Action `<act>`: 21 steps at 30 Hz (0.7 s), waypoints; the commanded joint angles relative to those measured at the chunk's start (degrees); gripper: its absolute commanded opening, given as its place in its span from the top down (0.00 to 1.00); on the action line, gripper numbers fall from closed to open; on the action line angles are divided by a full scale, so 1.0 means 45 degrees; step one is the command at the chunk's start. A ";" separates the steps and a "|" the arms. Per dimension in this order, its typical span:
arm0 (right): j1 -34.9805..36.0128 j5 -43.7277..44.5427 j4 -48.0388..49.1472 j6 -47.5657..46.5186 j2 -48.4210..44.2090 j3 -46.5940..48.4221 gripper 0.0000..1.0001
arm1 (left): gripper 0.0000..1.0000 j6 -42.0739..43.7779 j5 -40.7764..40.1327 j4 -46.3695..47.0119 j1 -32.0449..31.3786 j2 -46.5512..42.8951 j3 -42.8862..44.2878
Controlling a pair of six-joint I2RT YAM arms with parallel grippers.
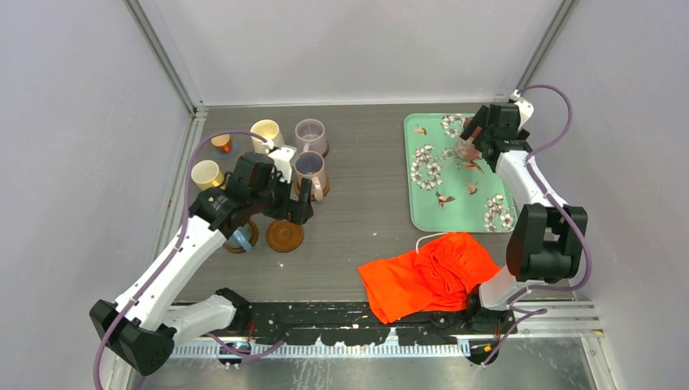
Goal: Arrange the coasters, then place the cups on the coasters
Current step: Pick up the cup from the tray.
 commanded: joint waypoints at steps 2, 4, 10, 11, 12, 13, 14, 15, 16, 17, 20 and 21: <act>-0.0251 -0.2092 0.2784 -0.1079 0.0800 -0.0259 0.00 | 0.00 0.0405 -0.0444 0.0600 -0.0101 -0.0369 -0.0159; -0.0260 -0.2371 0.3102 -0.1318 0.1197 -0.0201 0.00 | 0.00 0.0471 -0.0565 0.0631 -0.0121 -0.0330 -0.0194; -0.0270 -0.3455 0.3171 -0.1236 0.1838 0.0211 0.00 | 0.00 0.0574 -0.0935 0.0653 -0.0146 -0.0365 -0.0280; -0.0261 -0.3511 0.3135 -0.1123 0.1850 0.0242 0.00 | 0.00 0.0576 -0.0957 0.0662 -0.0136 -0.0366 -0.0292; -0.0252 -0.3547 0.3084 -0.1002 0.1825 0.0256 0.00 | 0.00 0.0594 -0.0980 0.0680 -0.0145 -0.0366 -0.0292; -0.0241 -0.3564 0.3053 -0.0872 0.1804 0.0255 0.00 | 0.00 0.0596 -0.0982 0.0667 -0.0146 -0.0349 -0.0309; -0.0218 -0.3546 0.2988 -0.0777 0.1780 0.0277 0.00 | 0.00 0.0596 -0.0983 0.0668 -0.0156 -0.0332 -0.0303; -0.0171 -0.3532 0.2882 -0.0731 0.1789 0.0326 0.00 | 0.00 0.0598 -0.0983 0.0688 -0.0164 -0.0311 -0.0325; -0.0114 -0.3440 0.2754 -0.0726 0.1817 0.0410 0.00 | 0.00 0.0596 -0.0983 0.0695 -0.0165 -0.0293 -0.0342; -0.0014 -0.3284 0.2528 -0.0725 0.1877 0.0538 0.00 | 0.00 0.0603 -0.0983 0.0706 -0.0171 -0.0289 -0.0362; 0.0364 -0.2760 0.1741 -0.0880 0.2203 0.1076 0.00 | 0.00 0.0615 -0.0996 0.0744 -0.0185 -0.0233 -0.0390; 0.0517 -0.2499 0.1394 -0.0969 0.2338 0.1263 0.00 | 0.00 0.0616 -0.1006 0.0763 -0.0202 -0.0213 -0.0387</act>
